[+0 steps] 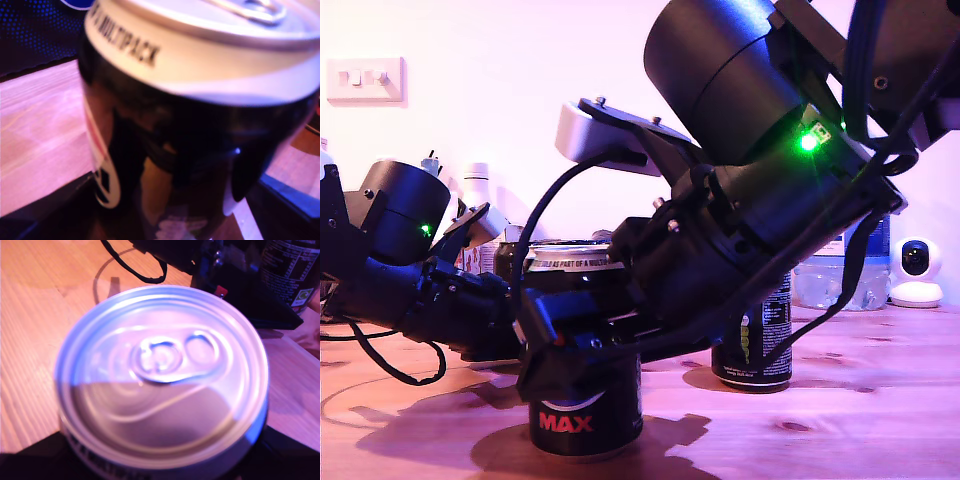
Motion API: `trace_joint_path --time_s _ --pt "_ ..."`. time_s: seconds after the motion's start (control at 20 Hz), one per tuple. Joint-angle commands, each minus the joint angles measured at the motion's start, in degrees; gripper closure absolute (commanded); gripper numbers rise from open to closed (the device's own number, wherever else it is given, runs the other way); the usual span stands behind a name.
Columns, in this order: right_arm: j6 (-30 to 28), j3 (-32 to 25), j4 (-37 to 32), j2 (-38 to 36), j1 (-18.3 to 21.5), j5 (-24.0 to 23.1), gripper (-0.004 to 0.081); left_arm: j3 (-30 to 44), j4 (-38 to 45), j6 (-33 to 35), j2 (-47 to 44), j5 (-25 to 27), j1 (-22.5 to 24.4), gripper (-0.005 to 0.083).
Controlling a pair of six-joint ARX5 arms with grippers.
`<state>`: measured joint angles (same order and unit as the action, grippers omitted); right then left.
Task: Stack up the Pepsi cans on top of each other
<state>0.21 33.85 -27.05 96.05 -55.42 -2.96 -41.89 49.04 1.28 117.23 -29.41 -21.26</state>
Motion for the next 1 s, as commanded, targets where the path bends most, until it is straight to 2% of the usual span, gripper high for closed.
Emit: trace_joint_path --time_s 0.0,0.25,0.3,0.35,0.4,0.65,0.95 --pt "0.4 0.4 -1.0 0.6 0.3 0.7 0.0172 0.3 0.1 0.3 -0.2 -0.1 -0.1 -0.0010" --pt "0.3 0.4 -1.2 0.6 0.4 2.6 0.0158 0.3 0.2 0.3 -0.2 -0.1 -0.1 -0.0010" --pt "0.0 0.4 -1.4 0.6 0.4 2.6 0.0104 0.3 0.2 0.3 -0.3 -0.1 -0.1 -0.0010" --pt "-0.1 0.4 -1.4 0.6 0.4 2.6 0.0016 0.3 0.1 0.3 -0.2 -0.1 -0.1 -0.0010" --pt "-0.3 0.4 -1.4 0.6 0.4 2.6 -0.0024 0.3 0.2 0.3 -0.2 -0.1 -0.1 -0.0010" --pt "-0.2 0.4 -2.7 0.3 0.5 2.1 -0.0022 0.3 0.2 0.3 -0.2 -0.1 -0.1 -0.0010" --pt "-0.3 0.4 -2.0 -3.7 0.5 0.9 -0.0021 0.3 0.2 0.3 -0.2 -0.1 -0.1 -0.0010"
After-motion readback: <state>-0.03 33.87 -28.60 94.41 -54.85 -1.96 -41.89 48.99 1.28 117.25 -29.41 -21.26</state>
